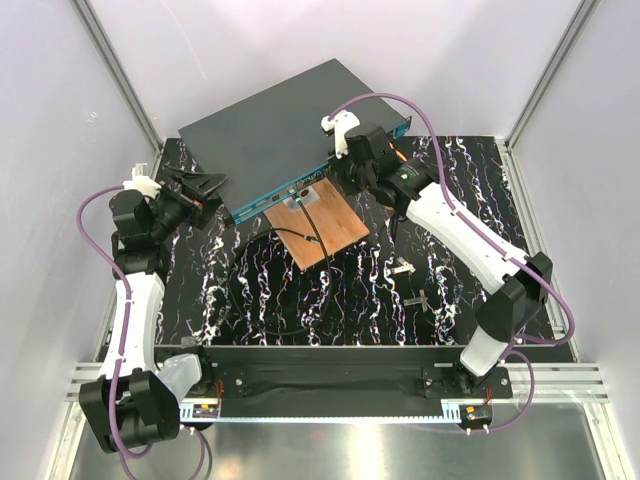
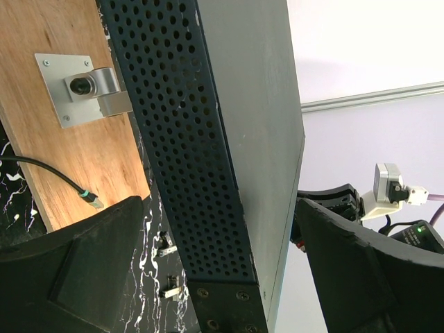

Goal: Insert the plug into the switch port

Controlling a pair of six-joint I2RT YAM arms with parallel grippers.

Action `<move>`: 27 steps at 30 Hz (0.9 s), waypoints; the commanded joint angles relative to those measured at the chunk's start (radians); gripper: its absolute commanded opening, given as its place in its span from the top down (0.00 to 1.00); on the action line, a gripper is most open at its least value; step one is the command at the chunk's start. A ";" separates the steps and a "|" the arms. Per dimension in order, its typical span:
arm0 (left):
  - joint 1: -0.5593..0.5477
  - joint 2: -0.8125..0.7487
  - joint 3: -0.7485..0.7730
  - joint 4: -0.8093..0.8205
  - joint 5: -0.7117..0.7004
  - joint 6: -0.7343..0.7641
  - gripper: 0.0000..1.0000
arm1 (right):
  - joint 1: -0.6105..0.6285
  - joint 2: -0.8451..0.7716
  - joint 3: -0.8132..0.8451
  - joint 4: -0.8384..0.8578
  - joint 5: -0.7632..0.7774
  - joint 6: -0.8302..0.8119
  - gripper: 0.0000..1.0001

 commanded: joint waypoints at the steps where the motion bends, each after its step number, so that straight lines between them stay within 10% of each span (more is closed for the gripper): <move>1: -0.003 0.007 0.026 0.059 0.024 -0.006 0.01 | 0.013 0.004 0.047 0.189 -0.047 -0.002 0.97; 27: -0.003 -0.006 0.031 0.036 0.018 0.009 0.01 | -0.035 -0.114 -0.077 0.067 -0.124 -0.036 0.37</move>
